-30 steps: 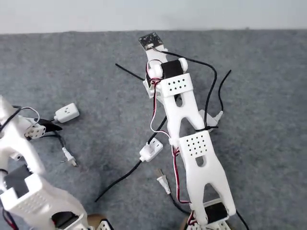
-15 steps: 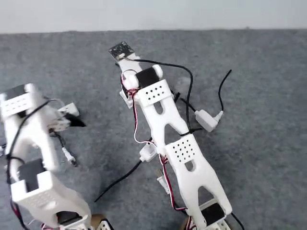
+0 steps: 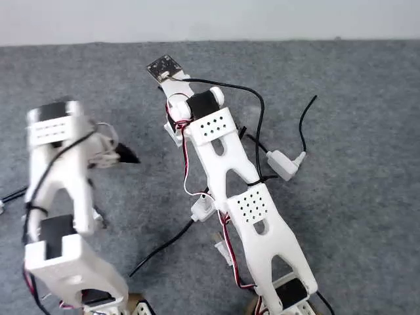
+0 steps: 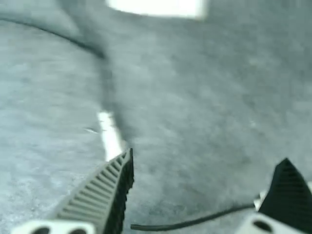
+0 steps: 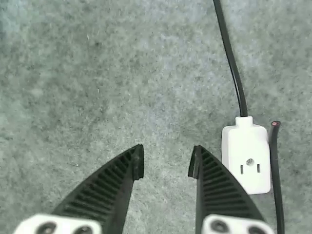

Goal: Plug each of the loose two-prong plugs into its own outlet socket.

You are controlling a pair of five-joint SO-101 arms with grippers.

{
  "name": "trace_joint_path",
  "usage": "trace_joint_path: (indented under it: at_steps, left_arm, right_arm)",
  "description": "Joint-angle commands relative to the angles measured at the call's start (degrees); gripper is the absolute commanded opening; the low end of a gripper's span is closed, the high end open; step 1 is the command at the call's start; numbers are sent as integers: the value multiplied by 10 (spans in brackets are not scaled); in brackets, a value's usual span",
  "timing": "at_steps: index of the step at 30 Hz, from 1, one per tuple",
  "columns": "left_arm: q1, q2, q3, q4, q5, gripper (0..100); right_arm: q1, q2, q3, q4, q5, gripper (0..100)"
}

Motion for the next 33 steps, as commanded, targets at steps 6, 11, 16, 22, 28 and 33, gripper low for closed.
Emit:
trace_joint_path:
  at_steps: [6,11,16,22,28,33]
  left_arm:
    - [-177,-60,-23,23,7,412]
    - [-186,-162,-24,23,7,412]
    - [-184,-282,-27,19,-10,412]
    - [-107,-405,-23,8,-160,412]
    - [-49,-476,-22,5,-236,412]
    - [33,-506,-12,23,-264,412]
  right_arm:
    - [7,-46,-28,12,8,162]
    - [8,-61,-29,12,11,162]
    - [20,-146,-26,29,13,162]
    - [86,-266,-24,30,13,162]
    - [104,-422,140,30,25,162]
    - [50,-603,381,29,65,162]
